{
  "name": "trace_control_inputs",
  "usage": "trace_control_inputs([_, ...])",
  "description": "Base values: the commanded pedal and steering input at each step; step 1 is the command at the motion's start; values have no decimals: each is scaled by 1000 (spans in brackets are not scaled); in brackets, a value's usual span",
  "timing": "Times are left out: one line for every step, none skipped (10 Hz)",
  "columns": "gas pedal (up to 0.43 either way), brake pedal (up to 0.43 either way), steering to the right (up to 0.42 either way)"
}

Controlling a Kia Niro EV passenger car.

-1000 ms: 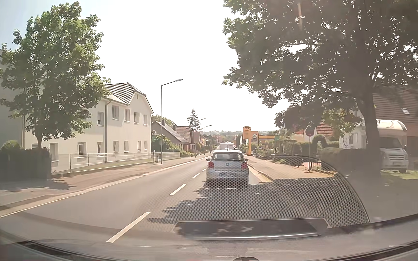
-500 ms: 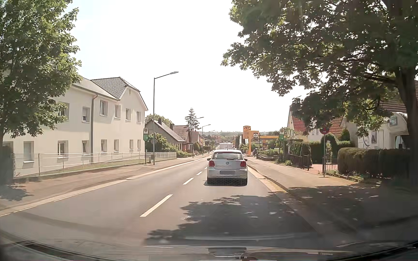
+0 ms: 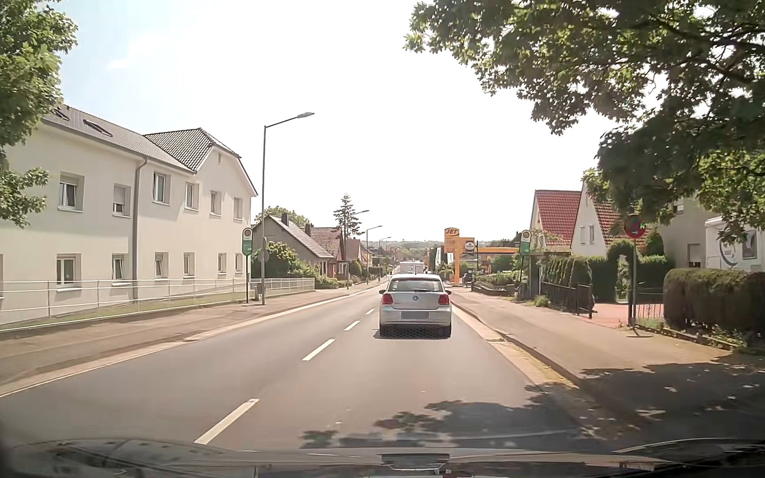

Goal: Follow the waypoints while adhering to traffic rules and regulations

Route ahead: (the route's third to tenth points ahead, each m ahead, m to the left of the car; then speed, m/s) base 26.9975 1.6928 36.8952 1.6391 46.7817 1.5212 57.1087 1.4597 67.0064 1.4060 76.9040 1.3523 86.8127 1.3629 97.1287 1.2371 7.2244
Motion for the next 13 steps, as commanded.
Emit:
trace_control_inputs([130, 0, 1])
trace_control_inputs([118, 0, 0])
trace_control_inputs([118, 0, 0])
trace_control_inputs([118, 0, 0])
trace_control_inputs([110, 0, 0])
trace_control_inputs([110, 0, 0])
trace_control_inputs([110, 0, 0])
trace_control_inputs([110, 0, 0])
trace_control_inputs([110, 0, 0])
trace_control_inputs([110, 0, 0])
trace_control_inputs([110, 0, 0])
trace_control_inputs([110, 0, 0])
trace_control_inputs([98, 0, 0])
